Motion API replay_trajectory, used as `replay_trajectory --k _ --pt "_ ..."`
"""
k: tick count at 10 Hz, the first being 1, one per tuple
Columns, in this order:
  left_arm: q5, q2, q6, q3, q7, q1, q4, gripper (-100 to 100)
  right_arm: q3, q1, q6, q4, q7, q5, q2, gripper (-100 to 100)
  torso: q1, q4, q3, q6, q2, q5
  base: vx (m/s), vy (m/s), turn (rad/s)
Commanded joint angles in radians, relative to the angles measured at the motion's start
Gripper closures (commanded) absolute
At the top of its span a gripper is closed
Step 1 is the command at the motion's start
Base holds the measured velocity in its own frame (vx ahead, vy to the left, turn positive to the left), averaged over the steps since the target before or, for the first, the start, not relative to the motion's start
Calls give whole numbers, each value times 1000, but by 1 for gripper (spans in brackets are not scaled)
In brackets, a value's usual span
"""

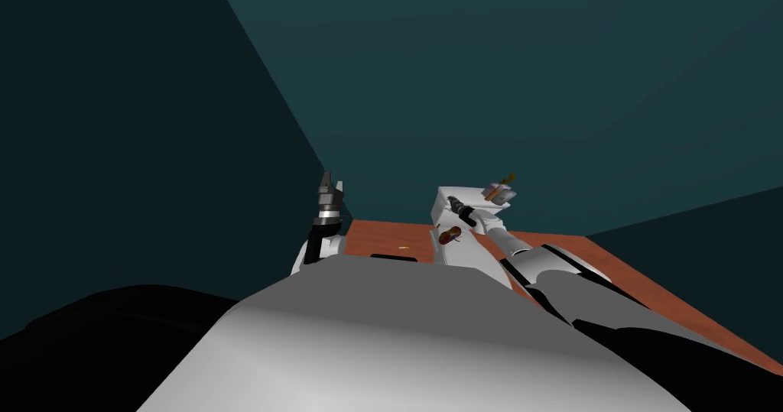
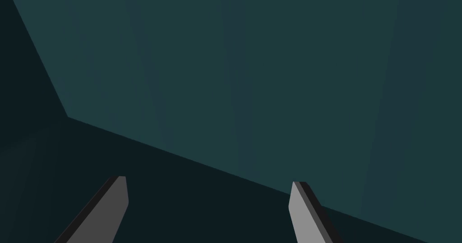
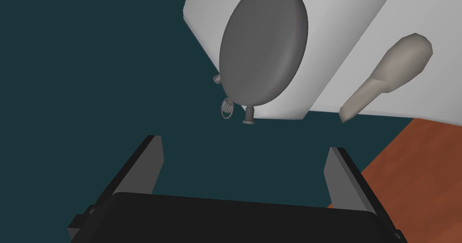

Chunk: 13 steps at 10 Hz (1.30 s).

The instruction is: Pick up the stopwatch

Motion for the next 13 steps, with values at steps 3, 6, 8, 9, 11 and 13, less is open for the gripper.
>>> replay_trajectory --k 3,6,8,9,11,13 --pt "0 0 0 0 0 0 0 0 -10 10 -6 -29 -45 69 13 -100 -2 0 -1 1 -1 -1 30 -1 -91" --pt "0 0 0 0 0 0 0 0 -29 31 -18 -88 -121 163 38 -100 -2 -1 -2 0 -4 -1 73 1 -132" --pt "0 0 0 0 0 0 0 0 -29 31 -18 -88 -136 207 38 -100 -2 -1 -2 0 -4 -1 41 5 -43" --pt "0 0 0 0 0 0 0 0 -38 42 -24 -117 -181 245 50 -100 -2 -1 -1 0 -2 -1 43 -6 -174" --pt "0 0 0 0 0 0 0 0 -48 52 -30 -146 -210 301 63 -100 -2 -1 -2 0 -3 -1 64 5 -130" --pt "0 0 0 0 0 0 0 0 -48 52 -30 -146 -226 345 63 -100 -2 -1 -2 0 -4 -1 39 5 -25"
